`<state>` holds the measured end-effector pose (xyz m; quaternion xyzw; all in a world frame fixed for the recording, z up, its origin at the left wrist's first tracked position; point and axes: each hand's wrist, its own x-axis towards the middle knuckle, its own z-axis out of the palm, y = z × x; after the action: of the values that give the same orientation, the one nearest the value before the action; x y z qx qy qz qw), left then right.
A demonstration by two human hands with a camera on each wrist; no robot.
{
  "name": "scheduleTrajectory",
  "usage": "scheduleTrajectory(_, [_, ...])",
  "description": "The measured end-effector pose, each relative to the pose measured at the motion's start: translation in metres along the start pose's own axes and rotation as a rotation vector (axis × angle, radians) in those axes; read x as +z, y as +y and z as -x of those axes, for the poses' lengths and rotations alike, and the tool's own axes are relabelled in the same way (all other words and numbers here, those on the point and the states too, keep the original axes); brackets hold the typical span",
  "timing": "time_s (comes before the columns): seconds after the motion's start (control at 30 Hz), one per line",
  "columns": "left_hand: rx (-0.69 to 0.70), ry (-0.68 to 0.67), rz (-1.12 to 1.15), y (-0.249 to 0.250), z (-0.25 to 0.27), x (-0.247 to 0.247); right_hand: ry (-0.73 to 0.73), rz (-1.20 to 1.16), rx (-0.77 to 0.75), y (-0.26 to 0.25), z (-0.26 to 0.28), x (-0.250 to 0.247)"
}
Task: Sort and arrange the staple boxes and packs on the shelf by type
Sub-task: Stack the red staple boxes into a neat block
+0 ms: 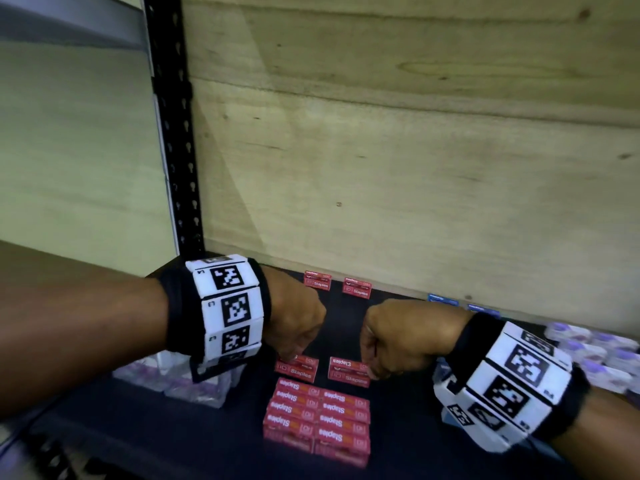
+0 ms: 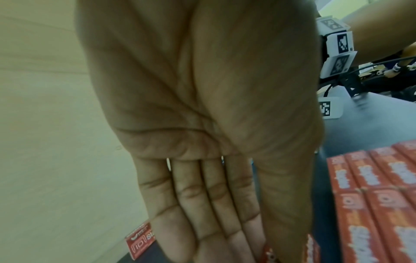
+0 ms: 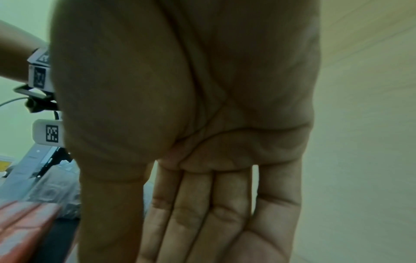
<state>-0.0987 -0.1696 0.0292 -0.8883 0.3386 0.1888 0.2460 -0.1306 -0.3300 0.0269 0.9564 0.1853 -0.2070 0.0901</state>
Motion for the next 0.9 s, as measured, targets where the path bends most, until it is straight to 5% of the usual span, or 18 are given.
scheduleTrajectory(0.9, [0.068, 0.023, 0.343, 0.004, 0.004, 0.018, 0.021, -0.209, -0.102, -0.01, 0.006, 0.019])
